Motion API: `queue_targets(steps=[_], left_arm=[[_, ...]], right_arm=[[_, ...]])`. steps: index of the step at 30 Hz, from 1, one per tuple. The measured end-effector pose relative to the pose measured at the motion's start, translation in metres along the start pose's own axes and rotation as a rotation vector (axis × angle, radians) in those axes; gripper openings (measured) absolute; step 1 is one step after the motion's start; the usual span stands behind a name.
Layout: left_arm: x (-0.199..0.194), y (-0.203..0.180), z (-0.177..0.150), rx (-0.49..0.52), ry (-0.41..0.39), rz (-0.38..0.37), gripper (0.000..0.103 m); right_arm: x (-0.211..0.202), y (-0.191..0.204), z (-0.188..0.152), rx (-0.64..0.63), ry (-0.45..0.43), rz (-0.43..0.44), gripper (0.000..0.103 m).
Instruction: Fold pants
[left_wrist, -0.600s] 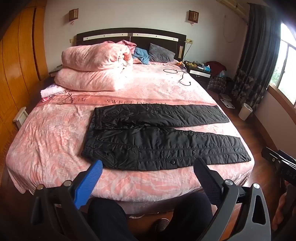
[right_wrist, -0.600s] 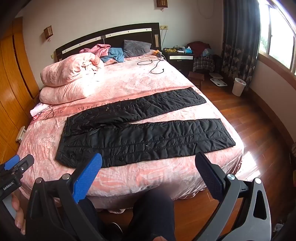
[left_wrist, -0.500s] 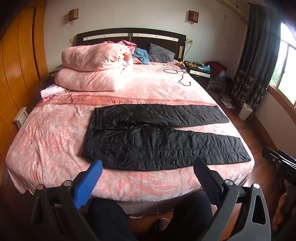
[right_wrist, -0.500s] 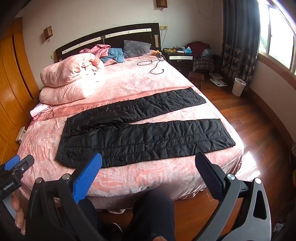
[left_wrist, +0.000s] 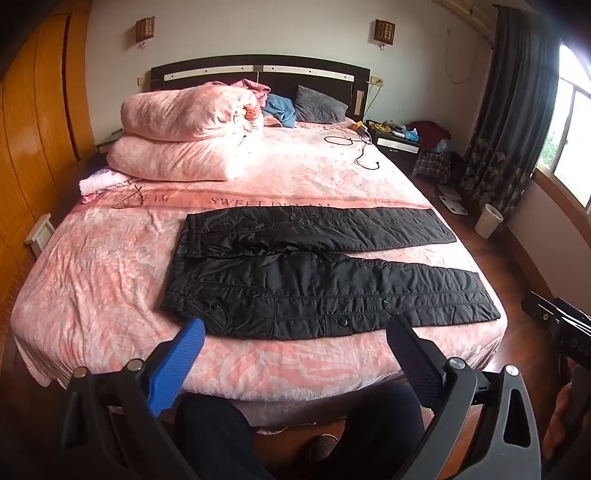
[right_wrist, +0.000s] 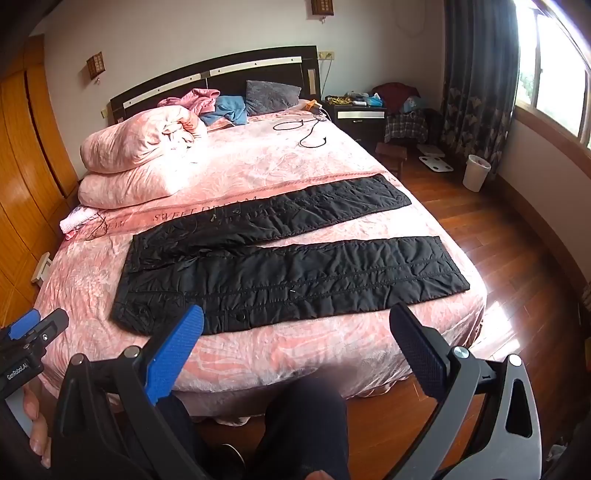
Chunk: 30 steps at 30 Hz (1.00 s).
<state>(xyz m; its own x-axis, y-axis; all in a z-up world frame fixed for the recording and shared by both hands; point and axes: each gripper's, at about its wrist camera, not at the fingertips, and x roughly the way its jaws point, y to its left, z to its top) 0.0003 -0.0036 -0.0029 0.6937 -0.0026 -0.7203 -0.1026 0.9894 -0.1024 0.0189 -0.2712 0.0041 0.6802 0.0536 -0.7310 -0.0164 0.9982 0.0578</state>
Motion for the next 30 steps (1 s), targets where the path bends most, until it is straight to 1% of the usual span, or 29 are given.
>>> queue_targets(steps=[30], left_arm=[[0.0023, 0.0021, -0.0015, 0.0, 0.004, 0.001, 0.099]], right_arm=[[0.0008, 0.0006, 0.0008, -0.001, 0.0, 0.001, 0.101]])
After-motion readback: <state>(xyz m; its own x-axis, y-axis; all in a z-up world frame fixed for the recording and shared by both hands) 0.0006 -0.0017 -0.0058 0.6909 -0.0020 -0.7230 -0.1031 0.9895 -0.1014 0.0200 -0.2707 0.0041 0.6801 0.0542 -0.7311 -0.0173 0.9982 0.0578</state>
